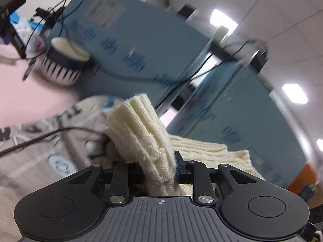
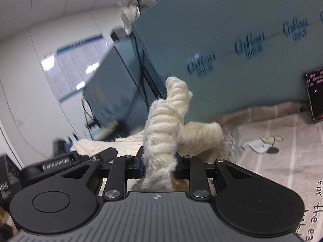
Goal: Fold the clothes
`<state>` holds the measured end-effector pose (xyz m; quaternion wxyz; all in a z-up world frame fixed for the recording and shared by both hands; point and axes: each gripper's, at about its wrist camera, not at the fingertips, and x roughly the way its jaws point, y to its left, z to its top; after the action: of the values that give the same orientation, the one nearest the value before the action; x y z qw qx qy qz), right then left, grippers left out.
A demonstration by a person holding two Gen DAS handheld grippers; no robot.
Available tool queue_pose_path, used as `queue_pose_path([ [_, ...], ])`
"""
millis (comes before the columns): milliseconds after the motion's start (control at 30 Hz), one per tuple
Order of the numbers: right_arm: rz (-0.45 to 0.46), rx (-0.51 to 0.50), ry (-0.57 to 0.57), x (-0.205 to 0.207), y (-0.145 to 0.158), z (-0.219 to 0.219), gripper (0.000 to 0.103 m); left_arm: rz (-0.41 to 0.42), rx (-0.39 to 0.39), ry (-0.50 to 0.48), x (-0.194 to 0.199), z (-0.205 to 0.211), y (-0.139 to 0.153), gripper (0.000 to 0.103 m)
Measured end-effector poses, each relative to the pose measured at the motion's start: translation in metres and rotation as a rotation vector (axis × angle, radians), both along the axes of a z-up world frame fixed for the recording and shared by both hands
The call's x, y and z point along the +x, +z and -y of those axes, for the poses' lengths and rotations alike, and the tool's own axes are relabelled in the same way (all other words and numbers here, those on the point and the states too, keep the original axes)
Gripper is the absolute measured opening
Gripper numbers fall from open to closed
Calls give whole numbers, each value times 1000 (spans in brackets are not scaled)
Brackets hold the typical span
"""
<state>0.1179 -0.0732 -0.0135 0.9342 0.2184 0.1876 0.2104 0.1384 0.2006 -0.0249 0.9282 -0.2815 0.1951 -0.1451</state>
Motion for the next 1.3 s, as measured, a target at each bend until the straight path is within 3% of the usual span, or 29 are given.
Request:
queue_pose_path([
  [200, -39, 20, 19, 7, -10, 3, 24, -45, 27, 30, 1, -3, -8, 29],
  [333, -76, 9, 9, 8, -13, 4, 34, -96, 48, 40, 5, -6, -11, 30],
  [367, -86, 4, 5, 9, -13, 3, 37, -107, 62, 46, 7, -6, -12, 36],
  [400, -97, -1, 0, 9, -14, 3, 40, -120, 86, 61, 7, -5, -12, 45],
  [467, -124, -20, -22, 11, -16, 3, 65, -142, 103, 94, 7, -7, -13, 53],
  [567, -145, -15, -32, 14, -17, 4, 78, -148, 93, 120, 8, -13, -13, 71],
  [633, -150, -27, -31, 14, -18, 3, 86, -139, 108, 134, 6, -13, -12, 77],
  [867, -168, -82, -45, 15, -16, -5, 93, -140, 183, 153, 4, -7, -9, 85],
  [1067, -165, -196, -152, -5, -2, -7, 95, -135, 248, 166, 1, -3, -5, 90],
  [1200, -195, -189, -216, -35, 19, 9, 95, -80, 410, 116, -17, 1, 11, 91],
  [1300, -183, -212, -276, -64, 35, 14, 95, 70, 609, 32, -55, 1, 35, 91],
])
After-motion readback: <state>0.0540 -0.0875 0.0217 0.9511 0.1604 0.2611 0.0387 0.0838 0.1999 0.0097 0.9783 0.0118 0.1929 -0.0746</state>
